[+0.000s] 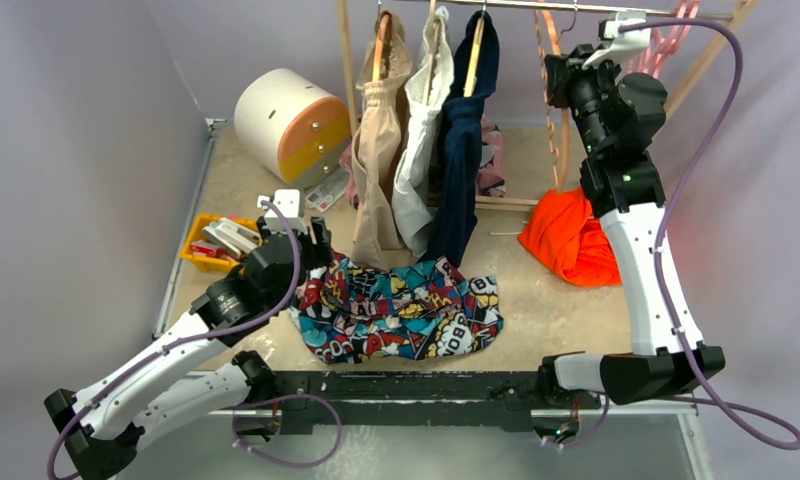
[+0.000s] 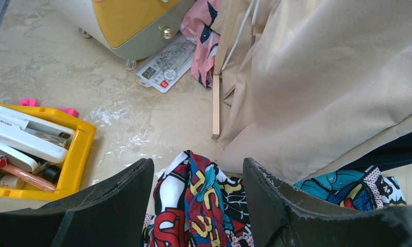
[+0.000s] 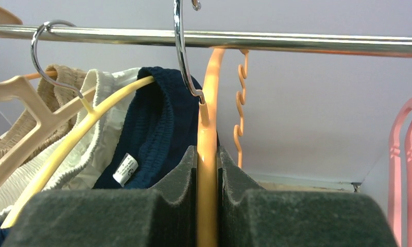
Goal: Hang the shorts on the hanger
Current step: Pick up the hanger from the clothesline.
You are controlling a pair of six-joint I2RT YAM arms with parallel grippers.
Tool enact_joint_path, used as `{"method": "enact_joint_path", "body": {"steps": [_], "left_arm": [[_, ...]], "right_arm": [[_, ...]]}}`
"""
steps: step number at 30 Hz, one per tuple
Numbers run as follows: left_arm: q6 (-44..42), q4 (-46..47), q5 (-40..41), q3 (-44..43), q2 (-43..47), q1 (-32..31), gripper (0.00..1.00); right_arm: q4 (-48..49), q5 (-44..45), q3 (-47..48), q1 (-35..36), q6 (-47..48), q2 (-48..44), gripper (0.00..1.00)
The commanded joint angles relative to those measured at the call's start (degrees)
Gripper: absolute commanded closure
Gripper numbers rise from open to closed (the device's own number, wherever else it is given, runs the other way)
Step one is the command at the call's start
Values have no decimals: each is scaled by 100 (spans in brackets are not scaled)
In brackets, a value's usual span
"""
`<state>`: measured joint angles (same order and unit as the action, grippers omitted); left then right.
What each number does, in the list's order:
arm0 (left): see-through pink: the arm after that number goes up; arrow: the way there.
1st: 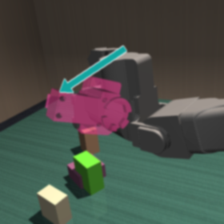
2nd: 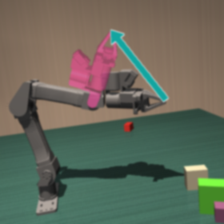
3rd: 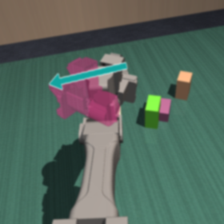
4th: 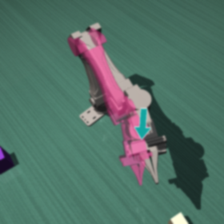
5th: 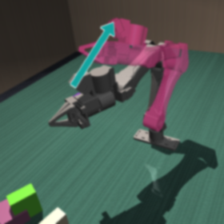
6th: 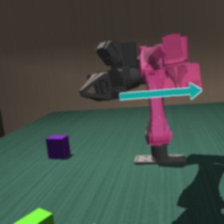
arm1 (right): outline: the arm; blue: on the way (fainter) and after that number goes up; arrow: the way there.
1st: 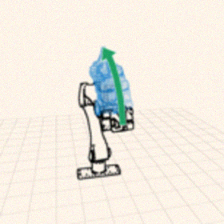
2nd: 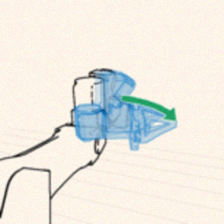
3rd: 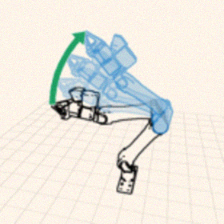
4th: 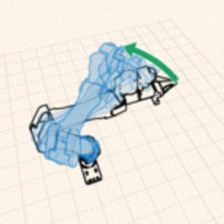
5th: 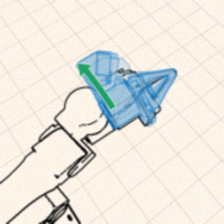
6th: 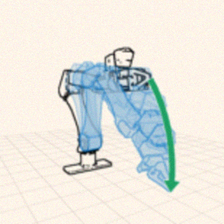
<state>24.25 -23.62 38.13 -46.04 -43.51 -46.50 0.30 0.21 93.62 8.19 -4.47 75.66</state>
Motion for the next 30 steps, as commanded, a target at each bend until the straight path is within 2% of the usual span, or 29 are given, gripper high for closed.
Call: {"method": "enact_joint_path", "body": {"steps": [1,10,15,21,26,30], "left_arm": [[-105,138,45,-145,1,28,37],[-83,94,358,-157,73,33,37],[-70,125,739,-93,258,27,37],[-100,265,1117,13,638,27,38],[179,218,1448,20,1113,26,38],[273,-200,1456,-547,1333,27,38]], "right_arm": [[468,-156,-72,-19,22,-318,100],[41,-99,-427,-19,-204,-1008,100],[-940,-495,-520,-19,-334,-1596,100],[-1900,-1590,-853,-10,-263,-2433,100],[-1824,-2643,-1586,135,-56,-3564,100],[-1685,-3465,-1914,334,38,-4162,100]]}}
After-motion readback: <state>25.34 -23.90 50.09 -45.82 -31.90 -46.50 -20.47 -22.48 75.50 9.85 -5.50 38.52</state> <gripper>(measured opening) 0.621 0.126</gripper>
